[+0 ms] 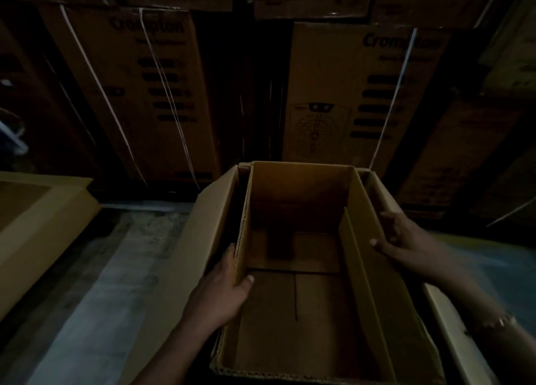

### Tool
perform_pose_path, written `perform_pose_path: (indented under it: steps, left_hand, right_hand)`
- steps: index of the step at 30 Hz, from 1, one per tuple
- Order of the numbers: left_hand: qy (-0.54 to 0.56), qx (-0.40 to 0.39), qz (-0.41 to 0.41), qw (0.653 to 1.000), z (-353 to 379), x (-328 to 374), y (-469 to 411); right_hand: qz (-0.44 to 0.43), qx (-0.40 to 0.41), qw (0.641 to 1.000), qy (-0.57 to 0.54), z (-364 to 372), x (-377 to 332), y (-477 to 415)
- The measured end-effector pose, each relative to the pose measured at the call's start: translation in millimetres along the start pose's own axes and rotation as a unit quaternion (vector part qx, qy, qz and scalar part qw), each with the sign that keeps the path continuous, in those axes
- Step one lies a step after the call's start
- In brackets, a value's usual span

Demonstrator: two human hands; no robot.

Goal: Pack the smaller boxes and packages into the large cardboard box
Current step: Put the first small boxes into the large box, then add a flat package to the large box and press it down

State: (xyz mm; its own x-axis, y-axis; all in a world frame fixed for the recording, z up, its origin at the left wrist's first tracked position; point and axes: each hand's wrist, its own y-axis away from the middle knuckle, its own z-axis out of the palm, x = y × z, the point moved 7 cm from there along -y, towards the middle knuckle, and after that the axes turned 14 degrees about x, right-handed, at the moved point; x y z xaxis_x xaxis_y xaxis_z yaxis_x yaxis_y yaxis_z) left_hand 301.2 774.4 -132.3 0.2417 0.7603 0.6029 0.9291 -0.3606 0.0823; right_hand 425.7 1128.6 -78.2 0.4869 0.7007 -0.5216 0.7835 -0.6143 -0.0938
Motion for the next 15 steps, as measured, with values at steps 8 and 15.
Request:
perform_pose_path:
  steps: [8, 15]
  left_hand:
    - [-0.021, 0.025, 0.004, 0.999, -6, 1, 39]
    - [-0.013, 0.074, 0.027, 0.997, -26, -1, 71]
  right_hand:
    - [0.003, -0.022, 0.998, -0.059, 0, 6, 118]
    - [-0.026, -0.003, 0.999, -0.026, -7, -6, 137]
